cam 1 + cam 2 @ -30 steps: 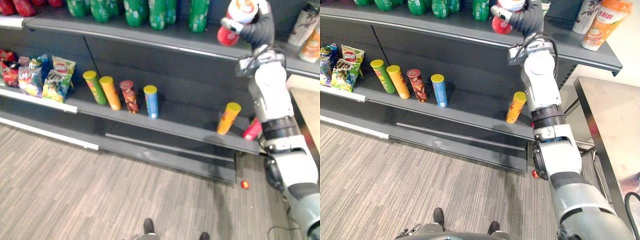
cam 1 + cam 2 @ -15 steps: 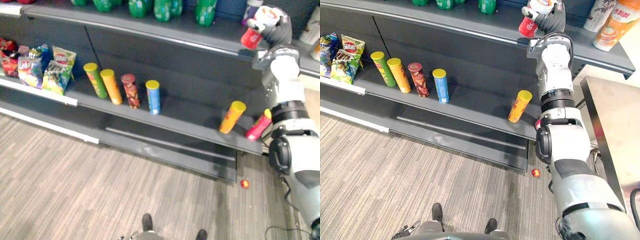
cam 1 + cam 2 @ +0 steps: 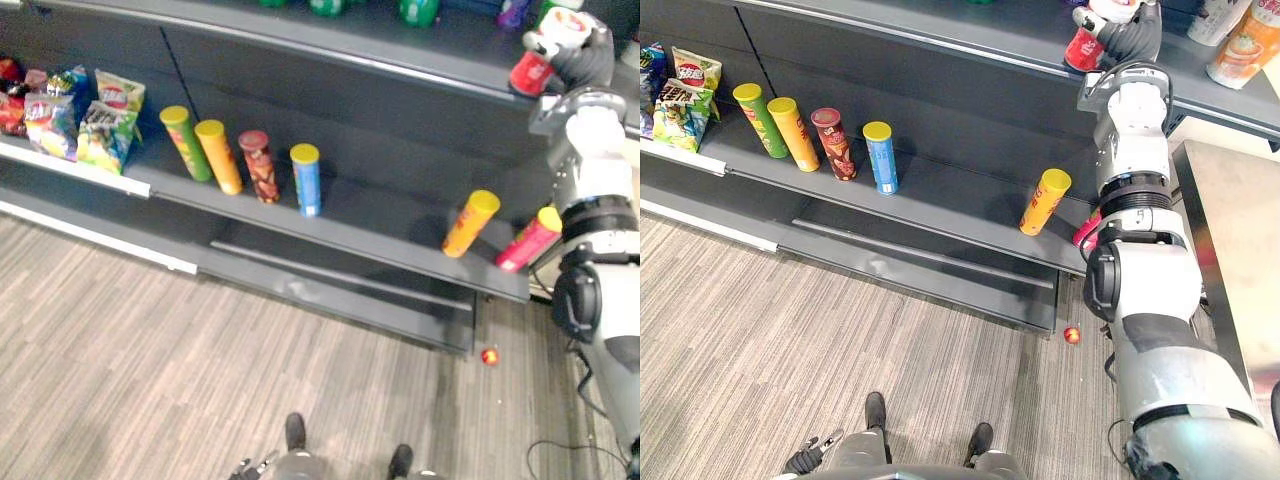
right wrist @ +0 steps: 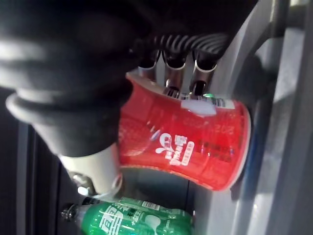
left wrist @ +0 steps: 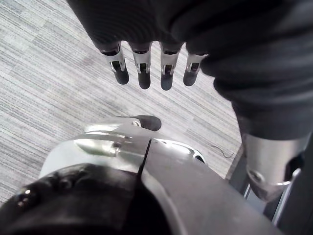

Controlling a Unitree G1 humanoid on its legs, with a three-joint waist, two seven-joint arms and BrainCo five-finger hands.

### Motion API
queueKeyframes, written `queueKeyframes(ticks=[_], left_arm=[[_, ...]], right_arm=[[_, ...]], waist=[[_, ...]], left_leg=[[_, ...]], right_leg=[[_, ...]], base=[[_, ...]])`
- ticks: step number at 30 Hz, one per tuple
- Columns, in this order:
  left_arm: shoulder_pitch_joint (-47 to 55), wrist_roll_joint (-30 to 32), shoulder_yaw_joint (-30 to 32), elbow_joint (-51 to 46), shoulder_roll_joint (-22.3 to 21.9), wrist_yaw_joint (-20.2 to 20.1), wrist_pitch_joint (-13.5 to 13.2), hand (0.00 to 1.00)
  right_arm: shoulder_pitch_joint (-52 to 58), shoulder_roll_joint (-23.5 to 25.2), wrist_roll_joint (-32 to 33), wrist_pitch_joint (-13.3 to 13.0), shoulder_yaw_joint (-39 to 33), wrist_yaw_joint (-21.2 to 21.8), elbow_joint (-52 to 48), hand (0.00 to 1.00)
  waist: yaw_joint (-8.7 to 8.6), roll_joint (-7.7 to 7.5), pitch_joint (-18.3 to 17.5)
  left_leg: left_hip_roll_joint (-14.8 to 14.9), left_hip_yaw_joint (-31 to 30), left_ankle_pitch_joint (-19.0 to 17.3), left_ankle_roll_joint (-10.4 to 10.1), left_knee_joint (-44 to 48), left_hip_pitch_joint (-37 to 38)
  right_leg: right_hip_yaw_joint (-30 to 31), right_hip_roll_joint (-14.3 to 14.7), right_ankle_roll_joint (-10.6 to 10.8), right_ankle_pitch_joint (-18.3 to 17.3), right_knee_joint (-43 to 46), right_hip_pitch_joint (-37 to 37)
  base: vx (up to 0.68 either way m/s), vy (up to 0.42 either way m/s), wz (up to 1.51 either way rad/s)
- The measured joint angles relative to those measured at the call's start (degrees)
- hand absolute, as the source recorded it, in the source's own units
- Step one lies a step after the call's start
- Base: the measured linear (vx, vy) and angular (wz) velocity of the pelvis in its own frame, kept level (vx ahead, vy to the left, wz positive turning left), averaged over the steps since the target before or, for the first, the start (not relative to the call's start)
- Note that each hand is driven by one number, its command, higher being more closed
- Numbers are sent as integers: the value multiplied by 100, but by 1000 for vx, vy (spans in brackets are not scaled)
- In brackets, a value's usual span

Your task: Put the gum and the chips on the shelf.

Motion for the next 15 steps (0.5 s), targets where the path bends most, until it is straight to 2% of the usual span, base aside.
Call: queueKeyframes(ticks=[15], left_arm=[[-120,-56,-107,6,59,7,-31,0]], right_arm=[[-286,-432,-167,-242,-218,-148,659,100]], waist=[[0,-43,185]], left_leg=[[-64,-107,15,20,0,-127]], right_leg=[[-103,-48,5,-5,1,-56]], base=[[13,2,4]])
